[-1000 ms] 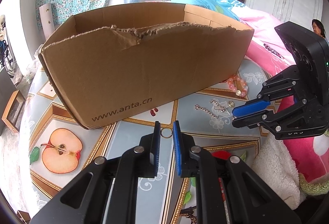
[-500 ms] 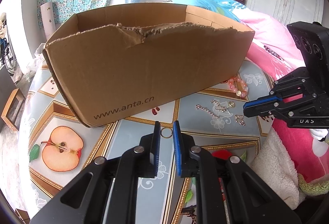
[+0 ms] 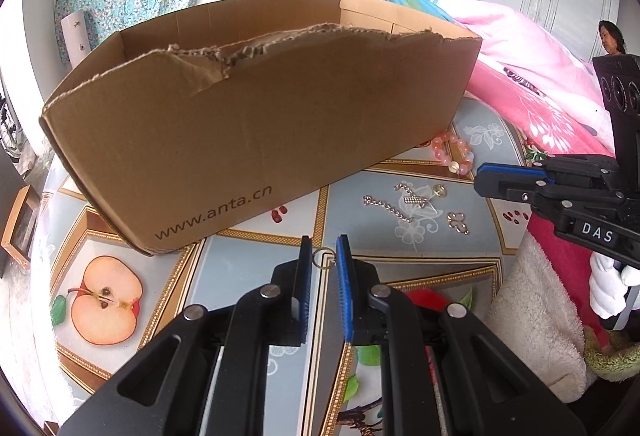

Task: Organize jewelry

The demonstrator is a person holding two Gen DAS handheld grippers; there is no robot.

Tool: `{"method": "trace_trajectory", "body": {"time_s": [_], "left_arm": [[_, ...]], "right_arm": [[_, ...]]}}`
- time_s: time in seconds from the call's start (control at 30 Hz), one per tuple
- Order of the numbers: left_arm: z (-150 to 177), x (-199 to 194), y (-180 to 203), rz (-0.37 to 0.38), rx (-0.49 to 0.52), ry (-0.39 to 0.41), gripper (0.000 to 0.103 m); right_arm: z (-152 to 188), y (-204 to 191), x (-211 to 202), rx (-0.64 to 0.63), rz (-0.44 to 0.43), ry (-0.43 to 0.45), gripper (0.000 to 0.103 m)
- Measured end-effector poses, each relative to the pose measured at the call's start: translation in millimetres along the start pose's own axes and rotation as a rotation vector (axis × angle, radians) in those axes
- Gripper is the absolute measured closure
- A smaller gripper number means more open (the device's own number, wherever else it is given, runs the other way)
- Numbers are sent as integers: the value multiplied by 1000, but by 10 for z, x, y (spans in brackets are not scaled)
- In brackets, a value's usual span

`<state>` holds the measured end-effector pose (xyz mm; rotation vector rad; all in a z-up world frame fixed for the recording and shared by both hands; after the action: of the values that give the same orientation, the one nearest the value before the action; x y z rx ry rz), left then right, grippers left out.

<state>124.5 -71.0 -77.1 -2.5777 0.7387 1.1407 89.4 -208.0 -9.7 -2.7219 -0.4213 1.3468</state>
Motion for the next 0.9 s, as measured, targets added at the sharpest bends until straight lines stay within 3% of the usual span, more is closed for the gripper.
{"method": "trace_trajectory", "body": {"time_s": [0.07,0.13,0.3,0.43,0.73,0.9], "left_arm": [[-11,35,30,-3,-2,-6,91],[-8,58,49,-5,-4,-14,91],[8,112,34,-8,-5,-36,91],[-13,152,10,-5,-6,-45,91],[-36,143,-9,4,-16,-37,91],[-48,30,-27,1,-14,-16,91]], "right_arm": [[-23,6,105,-25,-11,-9,85],[-26,23,188,-55,-2,-14,84],[23,24,374,-121,0,-43,84],[20,21,378,-173,-9,-45,93],[2,118,340,-145,-49,-61,95],[-57,112,153,-131,-47,-18,95]]}}
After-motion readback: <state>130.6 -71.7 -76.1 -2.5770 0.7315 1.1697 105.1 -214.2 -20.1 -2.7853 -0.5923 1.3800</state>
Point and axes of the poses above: each gripper's, at about its wrist camera, not at the fingertips, and x roughly the way its jaws point, y to its right, z to its underside, the point moved 8 cm from there along x, roughly the way its jaws point, and after that the axes turned 5 degrees about -z, right-handed, at the moved point
